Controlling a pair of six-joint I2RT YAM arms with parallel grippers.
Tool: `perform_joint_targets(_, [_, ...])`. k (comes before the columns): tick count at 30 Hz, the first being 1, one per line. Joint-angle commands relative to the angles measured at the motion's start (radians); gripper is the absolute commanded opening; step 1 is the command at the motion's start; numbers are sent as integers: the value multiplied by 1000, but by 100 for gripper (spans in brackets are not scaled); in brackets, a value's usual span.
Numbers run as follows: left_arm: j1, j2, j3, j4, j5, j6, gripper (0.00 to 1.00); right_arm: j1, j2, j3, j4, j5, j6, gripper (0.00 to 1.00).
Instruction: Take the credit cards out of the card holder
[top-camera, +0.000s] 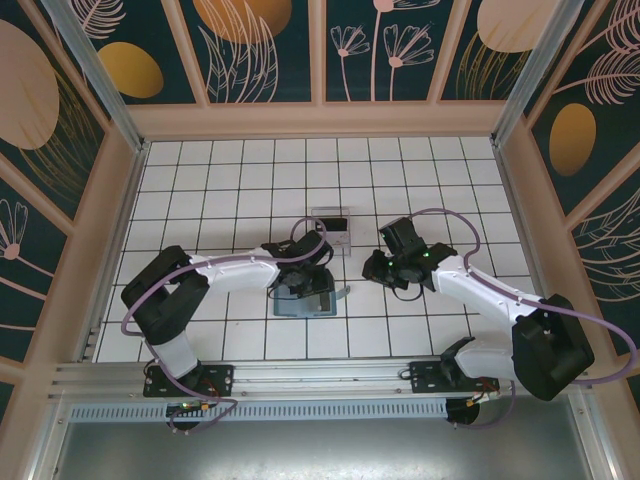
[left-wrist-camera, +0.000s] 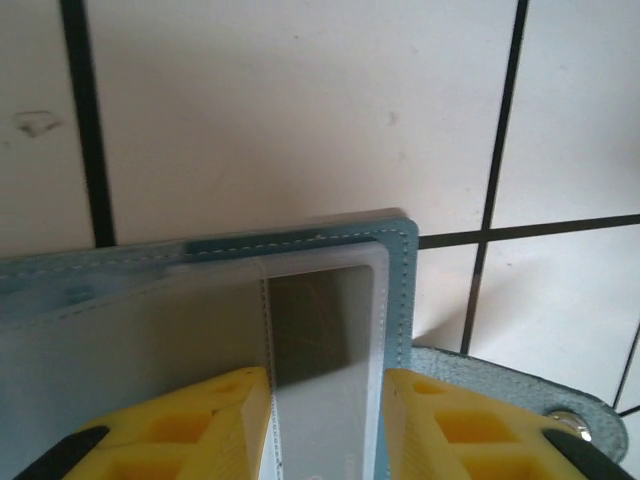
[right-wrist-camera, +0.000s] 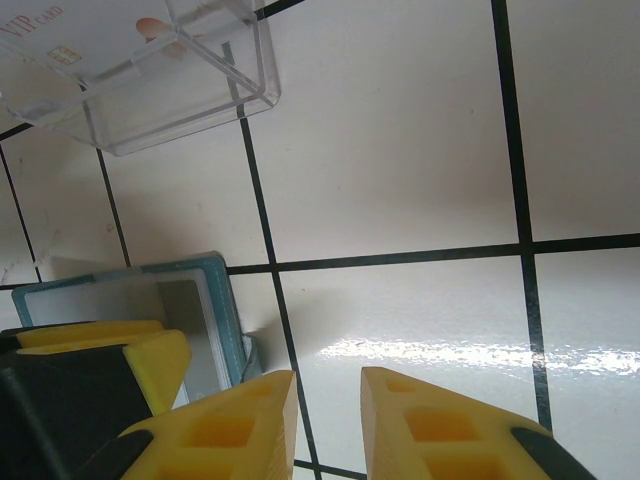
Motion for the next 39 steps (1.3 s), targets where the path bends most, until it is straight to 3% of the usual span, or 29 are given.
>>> perform_joint_targets(1, [-10,34,42,-159,-83,39,36,-8,-7,-8,-21,7,-18,24])
perform_joint_targets(39, [-89,213,392,-647,-338,107,39,-33,4,-39,20,-25,-67,24])
